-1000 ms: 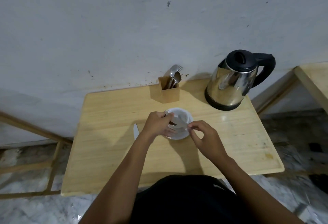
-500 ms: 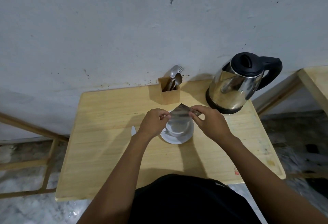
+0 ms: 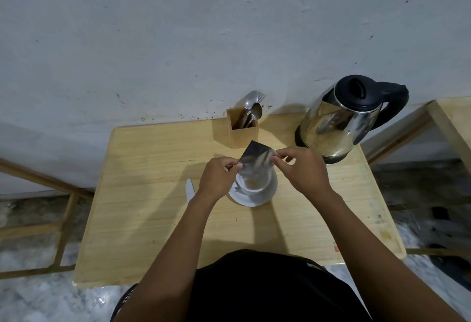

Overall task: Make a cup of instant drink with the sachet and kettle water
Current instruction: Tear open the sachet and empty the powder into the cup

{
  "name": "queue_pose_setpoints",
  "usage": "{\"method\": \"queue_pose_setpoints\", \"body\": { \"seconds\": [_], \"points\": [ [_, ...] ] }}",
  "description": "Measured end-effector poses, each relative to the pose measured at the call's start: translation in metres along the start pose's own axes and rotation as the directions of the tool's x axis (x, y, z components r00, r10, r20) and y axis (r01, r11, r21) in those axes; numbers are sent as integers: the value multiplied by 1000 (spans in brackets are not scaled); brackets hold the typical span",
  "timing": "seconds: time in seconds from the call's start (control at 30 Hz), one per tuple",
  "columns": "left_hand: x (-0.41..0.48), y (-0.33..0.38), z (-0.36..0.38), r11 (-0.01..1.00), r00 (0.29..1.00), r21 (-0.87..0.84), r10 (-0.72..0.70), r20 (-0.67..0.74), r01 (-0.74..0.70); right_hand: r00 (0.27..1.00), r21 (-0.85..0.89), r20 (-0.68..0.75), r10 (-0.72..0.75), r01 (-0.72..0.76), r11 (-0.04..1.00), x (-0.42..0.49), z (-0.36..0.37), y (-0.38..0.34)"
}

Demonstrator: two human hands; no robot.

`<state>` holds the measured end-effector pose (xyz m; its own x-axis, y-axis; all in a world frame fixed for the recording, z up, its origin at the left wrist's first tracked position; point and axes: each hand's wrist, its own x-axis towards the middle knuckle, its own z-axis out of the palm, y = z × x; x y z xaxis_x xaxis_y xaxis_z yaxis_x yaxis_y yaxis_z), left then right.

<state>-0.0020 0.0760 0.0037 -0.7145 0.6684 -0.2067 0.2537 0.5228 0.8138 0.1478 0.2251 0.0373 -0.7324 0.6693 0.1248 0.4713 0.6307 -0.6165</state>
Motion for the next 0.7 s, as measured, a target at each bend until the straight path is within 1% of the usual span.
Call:
{"method": "queue_pose_setpoints", "body": {
  "seconds": [0.07, 0.13, 0.33, 0.43, 0.53, 0.7],
  "points": [
    [0, -2, 1, 1000, 1000, -1, -9, -18, 9, 1000, 19, -22, 5, -5, 1000, -2, 0, -3],
    [-1, -3, 2, 1000, 1000, -11, -15, -21, 15, 996, 33, -80, 28, -25, 999, -4, -1, -6],
    [-5, -2, 5, 999, 999, -23, -26, -43, 25, 976, -32, -214, 39, -47, 998, -15, 3, -12],
    [-6, -2, 5, 1000, 998, -23, -21, -67, 20, 986, 34, -162, 50, -45, 998, -15, 5, -11],
    [-7, -2, 6, 1000, 997, -22, -19, -72, 18, 987, 20, -153, 42, -39, 999, -13, 4, -9],
    [-10, 3, 6, 999, 995, -39, -17, -95, 13, 992, 52, -118, 42, -36, 998, -11, 4, -10]
  ]
}}
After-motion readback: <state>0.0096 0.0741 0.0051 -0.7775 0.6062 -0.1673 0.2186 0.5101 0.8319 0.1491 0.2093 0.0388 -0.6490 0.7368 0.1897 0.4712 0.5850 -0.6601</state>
